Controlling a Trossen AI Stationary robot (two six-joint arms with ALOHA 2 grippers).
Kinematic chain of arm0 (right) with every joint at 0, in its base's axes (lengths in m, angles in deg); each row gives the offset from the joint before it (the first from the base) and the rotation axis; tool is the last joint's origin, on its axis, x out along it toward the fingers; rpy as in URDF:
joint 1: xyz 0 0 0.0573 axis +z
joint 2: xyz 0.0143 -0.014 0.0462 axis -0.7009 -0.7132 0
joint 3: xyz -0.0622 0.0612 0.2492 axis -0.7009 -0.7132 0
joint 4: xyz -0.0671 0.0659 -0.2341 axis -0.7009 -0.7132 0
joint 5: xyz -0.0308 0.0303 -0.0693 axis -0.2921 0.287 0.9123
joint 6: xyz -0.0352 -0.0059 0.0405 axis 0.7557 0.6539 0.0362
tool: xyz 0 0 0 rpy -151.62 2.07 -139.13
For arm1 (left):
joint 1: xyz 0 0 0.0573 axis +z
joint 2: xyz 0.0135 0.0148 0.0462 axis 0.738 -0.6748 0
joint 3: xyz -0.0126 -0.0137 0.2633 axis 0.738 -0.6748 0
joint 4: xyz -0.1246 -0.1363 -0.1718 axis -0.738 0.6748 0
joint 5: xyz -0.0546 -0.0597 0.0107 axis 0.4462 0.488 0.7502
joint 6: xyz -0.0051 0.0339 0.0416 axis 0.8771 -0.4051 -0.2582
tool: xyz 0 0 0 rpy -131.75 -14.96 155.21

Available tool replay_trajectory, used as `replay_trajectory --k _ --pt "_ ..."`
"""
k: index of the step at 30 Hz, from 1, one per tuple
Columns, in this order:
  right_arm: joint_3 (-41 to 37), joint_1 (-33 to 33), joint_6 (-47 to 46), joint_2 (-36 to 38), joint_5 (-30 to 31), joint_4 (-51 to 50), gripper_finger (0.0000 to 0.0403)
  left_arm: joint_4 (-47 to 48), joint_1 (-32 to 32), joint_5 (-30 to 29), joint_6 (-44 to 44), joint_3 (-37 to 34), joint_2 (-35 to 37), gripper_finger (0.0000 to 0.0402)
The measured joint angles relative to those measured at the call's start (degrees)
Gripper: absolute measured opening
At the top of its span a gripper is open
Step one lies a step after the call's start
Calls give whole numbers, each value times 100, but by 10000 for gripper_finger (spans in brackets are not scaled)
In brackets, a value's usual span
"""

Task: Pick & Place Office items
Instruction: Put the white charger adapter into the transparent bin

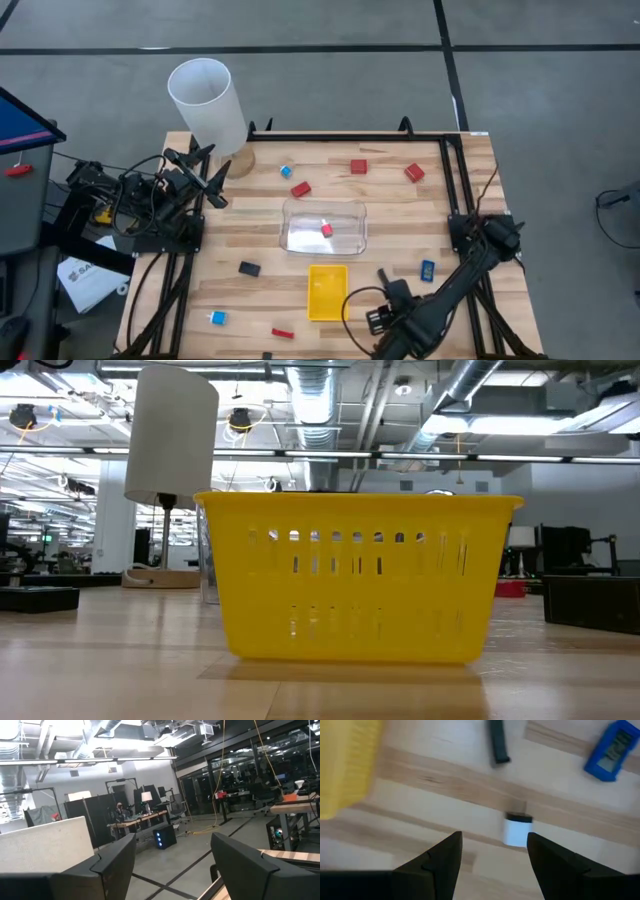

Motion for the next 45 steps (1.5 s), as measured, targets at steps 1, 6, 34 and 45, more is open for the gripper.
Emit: replay_trajectory --k 1,6,34,45 --pt "0 -26 44 -40 -49 -22 217 -2 1 -1 0 0 0 253" --pt "1 -51 102 -141 -87 61 217 2 0 -3 0 0 0 253" --pt "-988 361 -302 -376 -607 753 217 0 0 501 166 0 -44 253" --pt "-1639 342 -119 -334 -430 1570 217 -2 0 504 168 0 -42 253"
